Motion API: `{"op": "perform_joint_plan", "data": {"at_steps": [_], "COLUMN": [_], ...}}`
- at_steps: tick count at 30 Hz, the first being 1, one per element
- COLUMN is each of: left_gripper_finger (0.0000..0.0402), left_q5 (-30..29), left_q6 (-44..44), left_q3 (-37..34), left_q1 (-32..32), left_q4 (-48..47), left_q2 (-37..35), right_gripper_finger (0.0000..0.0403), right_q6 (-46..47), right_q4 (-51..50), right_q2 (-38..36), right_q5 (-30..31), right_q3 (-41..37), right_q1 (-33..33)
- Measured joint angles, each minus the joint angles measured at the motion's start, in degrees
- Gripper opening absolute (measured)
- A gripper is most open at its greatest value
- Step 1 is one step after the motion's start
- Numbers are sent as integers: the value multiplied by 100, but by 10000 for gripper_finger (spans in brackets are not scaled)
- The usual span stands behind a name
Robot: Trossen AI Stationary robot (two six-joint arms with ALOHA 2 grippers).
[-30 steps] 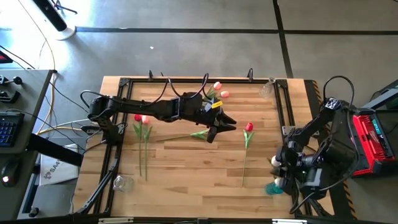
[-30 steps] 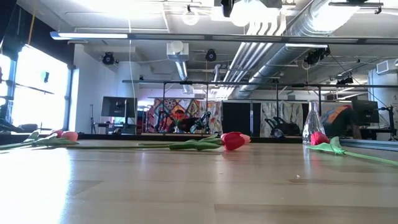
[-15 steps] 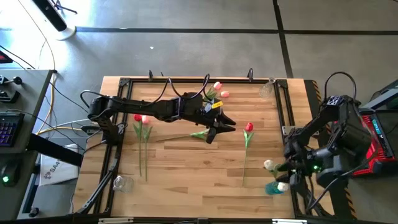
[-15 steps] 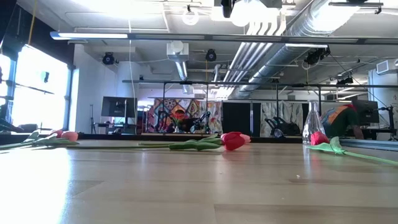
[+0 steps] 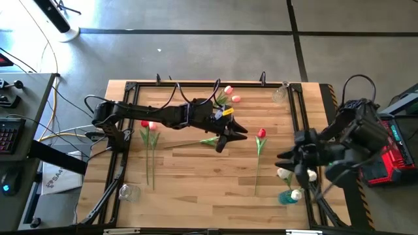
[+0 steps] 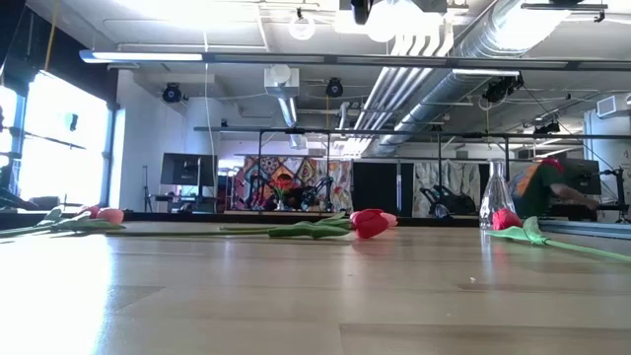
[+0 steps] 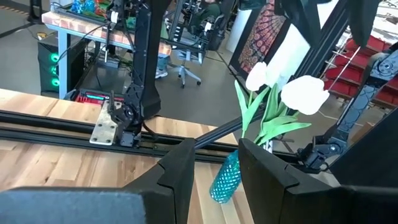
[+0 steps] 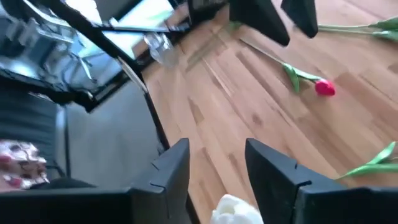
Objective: Sort flowers into vase by color
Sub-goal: Put the white flower into the blue vase, then put the center red flower into the top transparent vase
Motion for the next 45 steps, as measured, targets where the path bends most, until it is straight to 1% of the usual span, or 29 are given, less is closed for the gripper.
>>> {"op": "perform_joint_plan", "data": {"at_steps": [3, 6, 8, 12, 17, 20, 25, 28, 30, 32, 34, 38, 41, 45], "left_gripper_finger": [113, 113, 113, 113, 113, 113, 113, 113, 113, 113, 113, 113, 113, 113], "left_q5": [0, 0, 0, 0, 0, 0, 0, 0, -4, -36, -40, -76, -296, -352], "left_q6": [0, 0, 0, -2, -2, 1, -2, -86, -117, -158, -195, -84, 416, 1097], "left_q3": [0, 0, 0, 0, 0, 0, 0, 0, 0, 0, 0, -2, -2, 0], "left_q1": [0, -1, -2, -2, -22, -51, -63, -31, 49, 155, 256, 424, 477, 574], "left_q4": [-6, -12, -38, -167, -317, -312, -318, -434, -691, -1049, -1549, -2580, -3312, -4087], "left_q2": [0, 2, 2, 0, 1, 1, 0, -17, -51, -104, -149, -227, -245, -20], "right_gripper_finger": [132, 129, 128, 128, 128, 128, 128, 128, 128, 128, 128, 128, 128, 128], "right_q6": [-242, -281, -243, 202, 389, 415, 360, 352, 421, 560, 614, 375, 268, -20], "right_q4": [14, -22, -104, -556, -454, -392, -264, -291, -371, -439, -509, -513, -513, -513], "right_q2": [109, 231, 281, 394, 406, 401, 394, 394, 388, 388, 385, 439, 547, 744], "right_q5": [-678, -1300, -1535, -1989, -2269, -2192, -1707, -1125, -677, -232, 40, 52, -72, -361], "right_q3": [0, 0, 0, -2, -33, 12, 345, 636, 815, 930, 949, 946, 946, 944], "right_q1": [-294, -391, -389, -356, -328, -251, -152, -127, -128, -192, -381, -942, -1403, -1974]}}
